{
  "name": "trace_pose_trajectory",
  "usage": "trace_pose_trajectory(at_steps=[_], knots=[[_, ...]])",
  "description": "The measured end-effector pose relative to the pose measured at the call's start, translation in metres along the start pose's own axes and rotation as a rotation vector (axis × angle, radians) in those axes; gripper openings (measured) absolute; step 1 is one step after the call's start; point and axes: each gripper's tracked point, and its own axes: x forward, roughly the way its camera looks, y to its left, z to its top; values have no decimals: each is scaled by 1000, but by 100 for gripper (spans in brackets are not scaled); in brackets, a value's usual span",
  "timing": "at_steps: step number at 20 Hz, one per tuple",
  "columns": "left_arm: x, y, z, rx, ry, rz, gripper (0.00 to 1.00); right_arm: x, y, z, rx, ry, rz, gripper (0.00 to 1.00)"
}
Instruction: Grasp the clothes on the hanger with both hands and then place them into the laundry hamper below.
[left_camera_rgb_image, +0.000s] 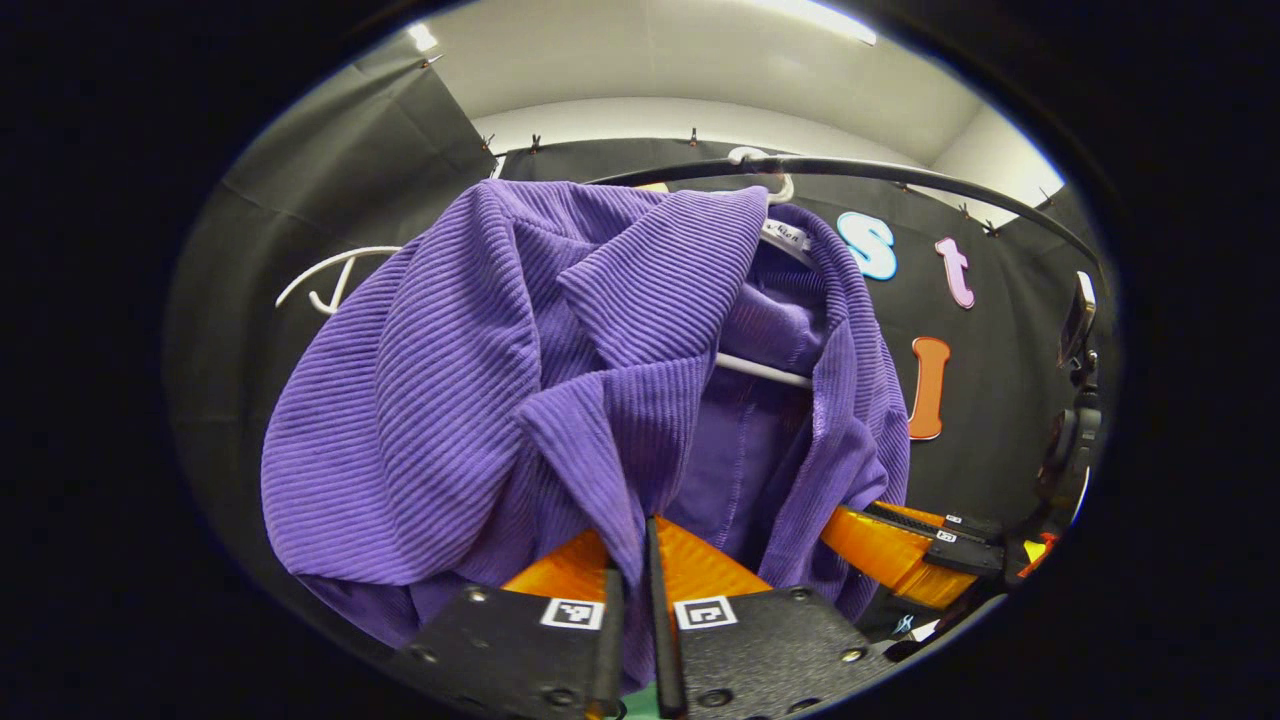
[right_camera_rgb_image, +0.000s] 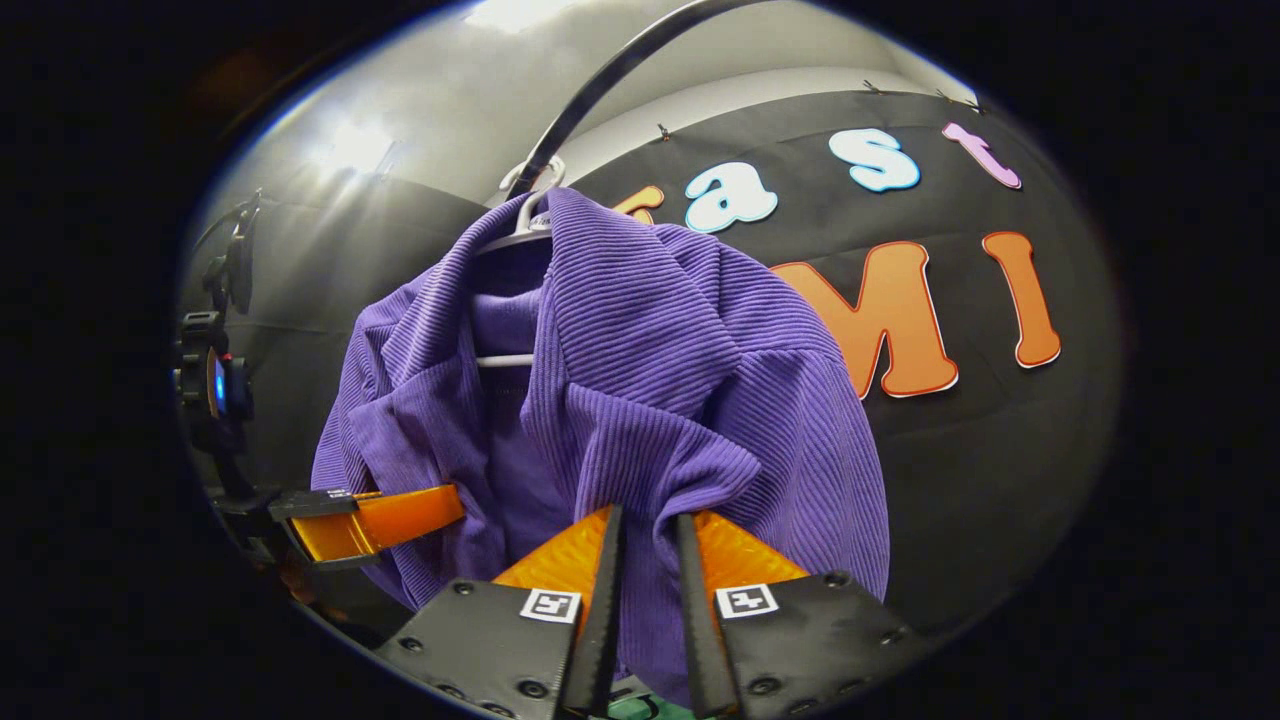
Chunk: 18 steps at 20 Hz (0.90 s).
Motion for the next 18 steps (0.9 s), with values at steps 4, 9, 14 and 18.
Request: trace_pose_trajectory(at_steps=[4, 9, 14, 18], knots=[[-12, 5, 12, 33, -37, -17, 0, -6, -27, 3, 3, 16, -42, 16], [-39, 16, 39, 59, -78, -11, 0, -5, -31, 15, 165, 68, 42, 8], [-65, 33, 81, 83, -144, 2, 0, -11, -42, 58, 239, 81, 107, 8], [-79, 70, 115, 68, -191, 61, 0, -9, -44, 94, 316, 83, 166, 8]])
